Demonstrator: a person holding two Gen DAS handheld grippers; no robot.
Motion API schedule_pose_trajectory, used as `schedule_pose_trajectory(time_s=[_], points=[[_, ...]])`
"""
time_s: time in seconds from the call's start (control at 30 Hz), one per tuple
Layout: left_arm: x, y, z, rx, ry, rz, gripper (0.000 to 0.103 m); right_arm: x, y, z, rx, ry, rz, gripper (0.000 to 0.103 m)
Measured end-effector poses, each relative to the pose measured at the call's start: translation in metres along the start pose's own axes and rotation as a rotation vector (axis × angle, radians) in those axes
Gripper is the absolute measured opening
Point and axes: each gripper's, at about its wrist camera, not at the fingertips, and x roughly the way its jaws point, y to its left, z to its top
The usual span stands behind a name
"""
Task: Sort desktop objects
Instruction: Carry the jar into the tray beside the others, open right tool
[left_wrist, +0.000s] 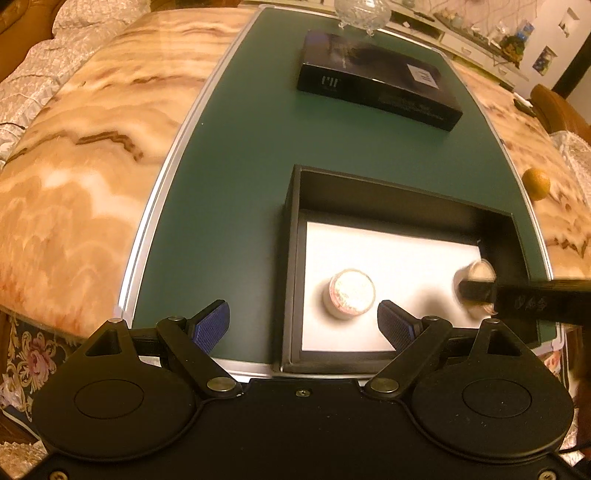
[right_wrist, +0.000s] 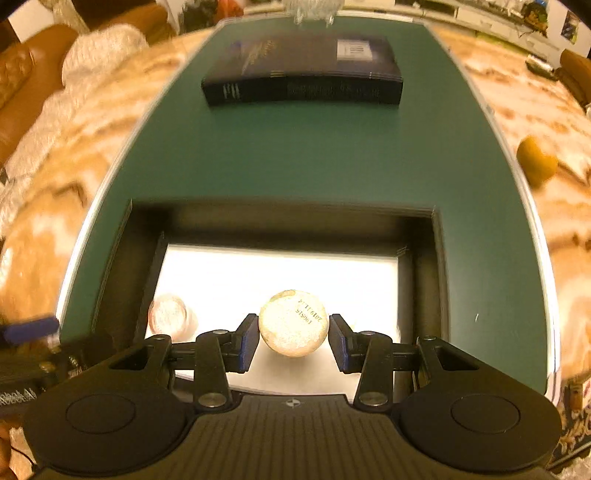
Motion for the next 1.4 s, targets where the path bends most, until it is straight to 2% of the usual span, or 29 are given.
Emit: schedule_pose_trajectory(time_s=[0.2, 0.7, 1.17, 1.23, 1.27, 1.3, 1.4], points=[[-0.005, 0.004, -0.005, -0.001, -0.004, 0.009, 0.088, 0.015, 0.011, -0.008, -0.006, 0.043, 0.011, 0.045], [0.001, 0.007, -0.005, 0.002, 0.003, 0.025, 0.088, 0.044, 0.029, -0.008, -0.027, 0.053, -0.022, 0.045], [0.008, 0.005, -0.006, 0.008, 0.021, 0.027, 0.088, 0.049, 0.031, -0.007, -0.012, 0.054, -0.027, 0.045], [0.007, 0.005, -0.006, 0.009, 0.020, 0.029, 0.088, 0.048, 0.030, -0.008, -0.004, 0.047, -0.026, 0.049], [0.006, 0.004, -0.006, 0.010, 0.020, 0.030, 0.088, 0.046, 0.028, -0.009, 0.005, 0.037, -0.020, 0.057], [0.006, 0.004, -0.006, 0.011, 0.019, 0.031, 0.089, 0.043, 0.025, -0.009, 0.019, 0.029, -0.013, 0.059], [0.005, 0.003, -0.006, 0.014, 0.018, 0.036, 0.090, 0.032, 0.017, -0.011, 0.056, 0.001, 0.006, 0.059]])
